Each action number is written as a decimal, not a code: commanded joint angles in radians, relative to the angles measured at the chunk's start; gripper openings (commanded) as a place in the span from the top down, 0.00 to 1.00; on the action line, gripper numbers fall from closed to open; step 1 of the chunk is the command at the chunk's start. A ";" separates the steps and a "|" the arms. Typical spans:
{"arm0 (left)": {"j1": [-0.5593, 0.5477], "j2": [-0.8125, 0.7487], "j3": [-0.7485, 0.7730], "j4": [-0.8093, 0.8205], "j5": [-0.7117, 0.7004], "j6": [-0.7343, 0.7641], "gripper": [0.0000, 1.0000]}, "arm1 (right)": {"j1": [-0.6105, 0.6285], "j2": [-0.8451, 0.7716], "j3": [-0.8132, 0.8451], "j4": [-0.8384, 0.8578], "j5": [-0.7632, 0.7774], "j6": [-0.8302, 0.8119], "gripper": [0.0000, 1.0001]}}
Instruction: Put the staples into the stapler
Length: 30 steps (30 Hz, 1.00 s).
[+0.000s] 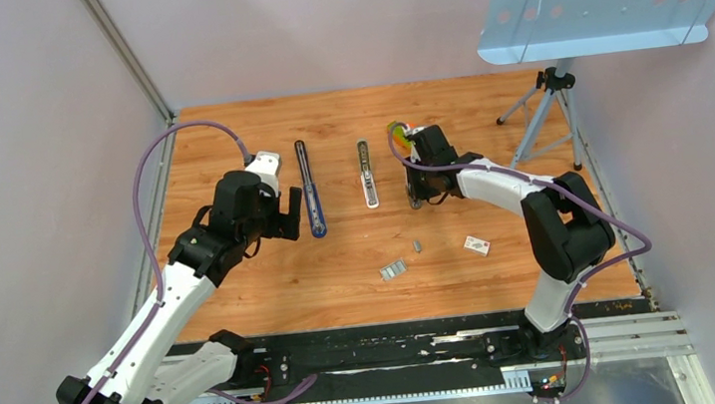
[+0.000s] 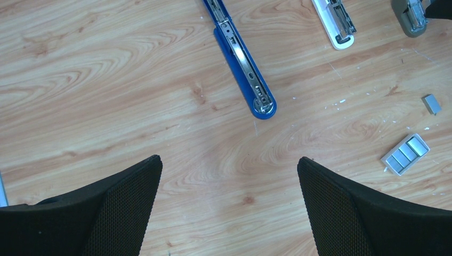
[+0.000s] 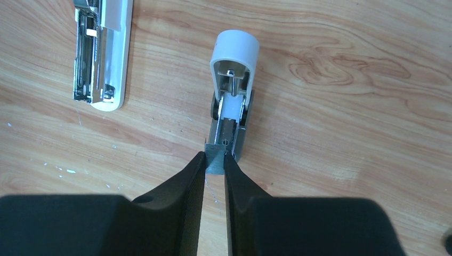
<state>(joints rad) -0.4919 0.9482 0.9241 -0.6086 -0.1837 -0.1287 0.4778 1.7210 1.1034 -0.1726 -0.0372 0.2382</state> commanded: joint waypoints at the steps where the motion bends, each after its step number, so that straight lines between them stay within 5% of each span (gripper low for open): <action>1: 0.006 -0.006 0.001 -0.006 0.006 0.014 0.00 | 0.013 0.018 0.020 0.005 0.024 -0.069 0.79; 30: 0.006 -0.006 0.004 -0.007 0.008 0.017 0.00 | 0.013 0.057 0.019 0.050 0.020 -0.070 0.79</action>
<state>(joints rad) -0.4919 0.9482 0.9241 -0.6086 -0.1833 -0.1253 0.4778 1.7550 1.1034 -0.1230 -0.0319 0.1780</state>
